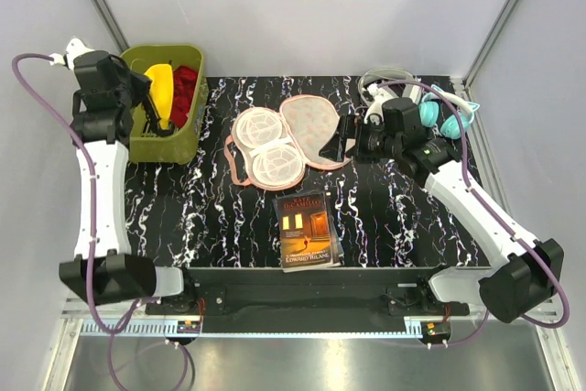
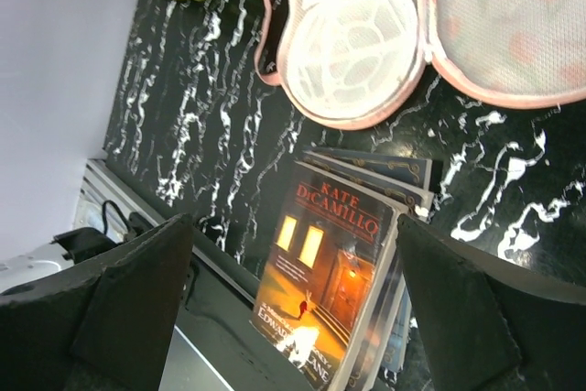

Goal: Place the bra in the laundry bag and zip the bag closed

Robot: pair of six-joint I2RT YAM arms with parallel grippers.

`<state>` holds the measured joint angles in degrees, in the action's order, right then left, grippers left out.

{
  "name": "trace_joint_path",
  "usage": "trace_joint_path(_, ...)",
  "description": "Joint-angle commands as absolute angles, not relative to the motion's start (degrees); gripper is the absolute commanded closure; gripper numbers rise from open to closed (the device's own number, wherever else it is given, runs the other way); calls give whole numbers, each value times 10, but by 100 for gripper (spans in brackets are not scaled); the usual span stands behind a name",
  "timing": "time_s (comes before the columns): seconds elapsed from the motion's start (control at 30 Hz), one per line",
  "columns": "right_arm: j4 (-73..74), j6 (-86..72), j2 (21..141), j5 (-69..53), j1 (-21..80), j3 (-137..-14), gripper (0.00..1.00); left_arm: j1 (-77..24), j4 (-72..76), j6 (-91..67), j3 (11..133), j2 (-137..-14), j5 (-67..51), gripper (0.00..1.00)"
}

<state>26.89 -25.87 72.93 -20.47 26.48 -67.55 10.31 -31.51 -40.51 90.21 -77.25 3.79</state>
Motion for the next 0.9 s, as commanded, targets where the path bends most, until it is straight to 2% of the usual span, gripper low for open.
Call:
trace_joint_path(0.0,263,-270,734,-222,272,-727,0,40,-330,-424,919,-716,-21,100)
trace_joint_path(0.27,99,-334,805,-397,300,-802,0,-64,-325,-501,865,-670,-123,100)
trace_joint_path(0.47,42,-357,838,-407,328,-831,0,-116,-298,-545,833,-664,-161,100)
trace_joint_path(0.87,-31,-376,846,-403,349,-777,0,-175,-194,-606,757,-647,-220,100)
